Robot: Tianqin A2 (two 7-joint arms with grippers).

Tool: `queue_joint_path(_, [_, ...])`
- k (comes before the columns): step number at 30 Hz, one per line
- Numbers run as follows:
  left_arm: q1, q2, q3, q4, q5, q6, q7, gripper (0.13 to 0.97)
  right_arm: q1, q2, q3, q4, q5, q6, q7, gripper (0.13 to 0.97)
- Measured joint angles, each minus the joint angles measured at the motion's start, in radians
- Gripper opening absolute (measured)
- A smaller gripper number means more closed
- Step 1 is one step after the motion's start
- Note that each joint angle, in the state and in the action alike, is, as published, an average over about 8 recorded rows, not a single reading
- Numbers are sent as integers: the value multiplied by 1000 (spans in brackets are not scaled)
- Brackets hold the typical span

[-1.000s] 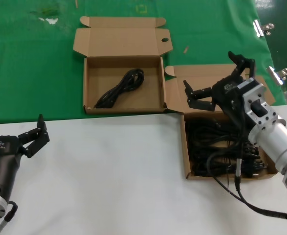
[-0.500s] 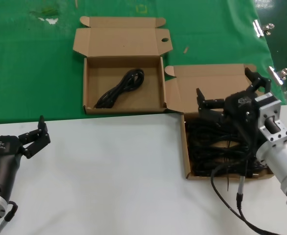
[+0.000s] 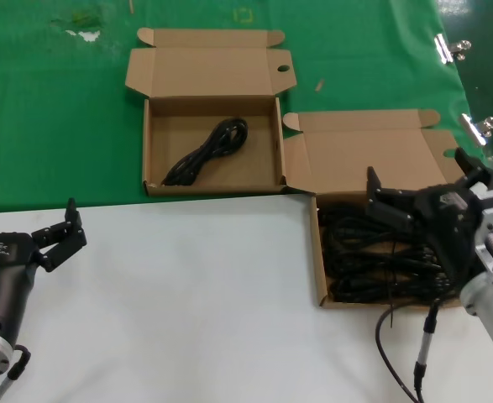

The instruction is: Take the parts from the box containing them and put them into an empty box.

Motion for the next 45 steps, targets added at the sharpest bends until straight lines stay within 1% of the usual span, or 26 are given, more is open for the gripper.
queue_joint_path(8, [0,0,0,0,0,0,0,966,-42,-10,20,29,0,26,27,966])
queue_joint_path(45, [0,0,0,0,0,0,0,966,-44,-10,21,30,0,27,28,966])
